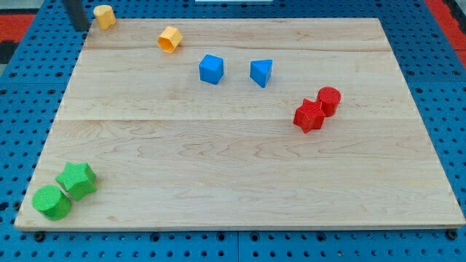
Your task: Move the yellow blocks to the top left to the board
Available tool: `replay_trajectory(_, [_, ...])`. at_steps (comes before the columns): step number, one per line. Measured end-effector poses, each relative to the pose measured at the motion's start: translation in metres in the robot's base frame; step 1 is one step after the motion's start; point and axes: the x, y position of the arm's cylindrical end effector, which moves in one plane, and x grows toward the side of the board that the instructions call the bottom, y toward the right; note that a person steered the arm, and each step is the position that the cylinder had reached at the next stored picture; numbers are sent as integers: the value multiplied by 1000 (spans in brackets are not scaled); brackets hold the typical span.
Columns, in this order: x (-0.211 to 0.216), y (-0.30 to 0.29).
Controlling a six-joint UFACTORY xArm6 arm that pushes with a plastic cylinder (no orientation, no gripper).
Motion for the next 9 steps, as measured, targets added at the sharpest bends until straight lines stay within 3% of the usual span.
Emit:
replay_trajectory(2, [-3,4])
replay_trajectory(3, [53,56])
replay_trajectory(4, [96,56])
replay_trajectory(5, [120,95])
replay_trajectory(6, [117,187])
replay_trajectory(7, [45,167])
replay_trajectory(8, [16,97])
replay_trajectory(9, [54,104])
